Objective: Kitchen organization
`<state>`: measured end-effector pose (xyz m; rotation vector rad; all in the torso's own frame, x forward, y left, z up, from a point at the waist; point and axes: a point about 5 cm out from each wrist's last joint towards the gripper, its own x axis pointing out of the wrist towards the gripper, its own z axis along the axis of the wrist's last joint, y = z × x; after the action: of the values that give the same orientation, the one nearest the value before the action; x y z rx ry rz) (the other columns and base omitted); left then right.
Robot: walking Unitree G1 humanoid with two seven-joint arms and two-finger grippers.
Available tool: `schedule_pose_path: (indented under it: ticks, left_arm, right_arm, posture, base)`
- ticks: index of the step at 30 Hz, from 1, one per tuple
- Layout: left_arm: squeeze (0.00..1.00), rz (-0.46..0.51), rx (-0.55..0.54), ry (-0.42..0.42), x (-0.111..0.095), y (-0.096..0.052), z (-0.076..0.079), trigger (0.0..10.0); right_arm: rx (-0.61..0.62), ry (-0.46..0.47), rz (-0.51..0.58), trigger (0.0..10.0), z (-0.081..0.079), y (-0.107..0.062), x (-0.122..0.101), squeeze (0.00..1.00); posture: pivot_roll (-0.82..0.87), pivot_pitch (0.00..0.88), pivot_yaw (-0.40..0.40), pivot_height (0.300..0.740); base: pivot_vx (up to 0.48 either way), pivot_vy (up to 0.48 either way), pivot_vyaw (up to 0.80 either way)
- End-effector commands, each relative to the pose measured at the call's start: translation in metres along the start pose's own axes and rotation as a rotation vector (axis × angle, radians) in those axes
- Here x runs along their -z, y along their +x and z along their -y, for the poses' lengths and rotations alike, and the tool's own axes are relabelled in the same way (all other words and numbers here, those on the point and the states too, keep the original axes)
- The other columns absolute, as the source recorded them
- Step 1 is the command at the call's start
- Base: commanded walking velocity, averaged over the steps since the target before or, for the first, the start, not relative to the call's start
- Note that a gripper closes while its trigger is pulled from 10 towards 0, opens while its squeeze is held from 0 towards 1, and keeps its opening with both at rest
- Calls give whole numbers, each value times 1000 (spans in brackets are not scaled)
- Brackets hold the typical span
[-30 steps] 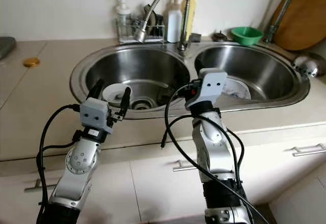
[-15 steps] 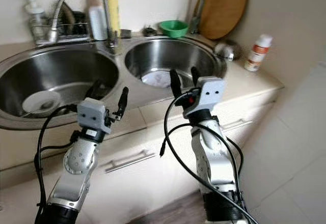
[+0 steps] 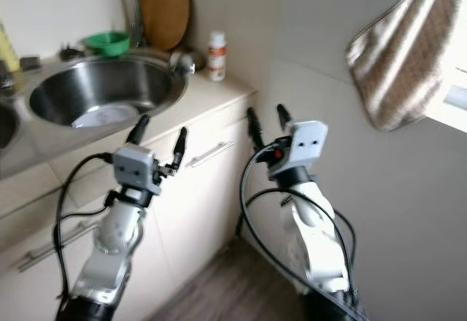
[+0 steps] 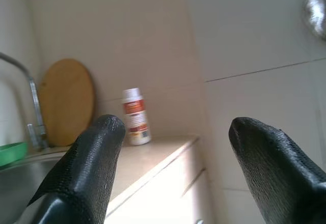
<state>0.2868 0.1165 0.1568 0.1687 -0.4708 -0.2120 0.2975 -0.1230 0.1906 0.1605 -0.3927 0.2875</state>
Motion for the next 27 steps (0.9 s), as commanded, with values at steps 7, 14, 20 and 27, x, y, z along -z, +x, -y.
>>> schedule_pose_path:
  ticks: [7,14,20,27]
  left_arm:
    - [0,-15,29,34,1,1,0,10000]
    - [0,-16,27,32,2,1,0,10000]
    - [0,-13,27,19,2,0,1,10000]
    - [0,-16,27,18,3,0,1,10000]
  right_arm:
    - [5,-5,-3,10000,-2,2,-2,0]
    - [14,-15,-23,10000,-1,1,-1,0]
    - [25,-26,-31,10000,1,1,0,0]
    - [38,-36,-43,10000,3,0,2,0]
  posture:
    - [76,0,-16,740]
    - [76,0,-19,740]
    - [73,0,-17,740]
    - [69,0,-18,740]
  base:
    - [0,-143,-800]
    - [0,-173,-800]
    - [0,0,-800]
    - [0,0,-800]
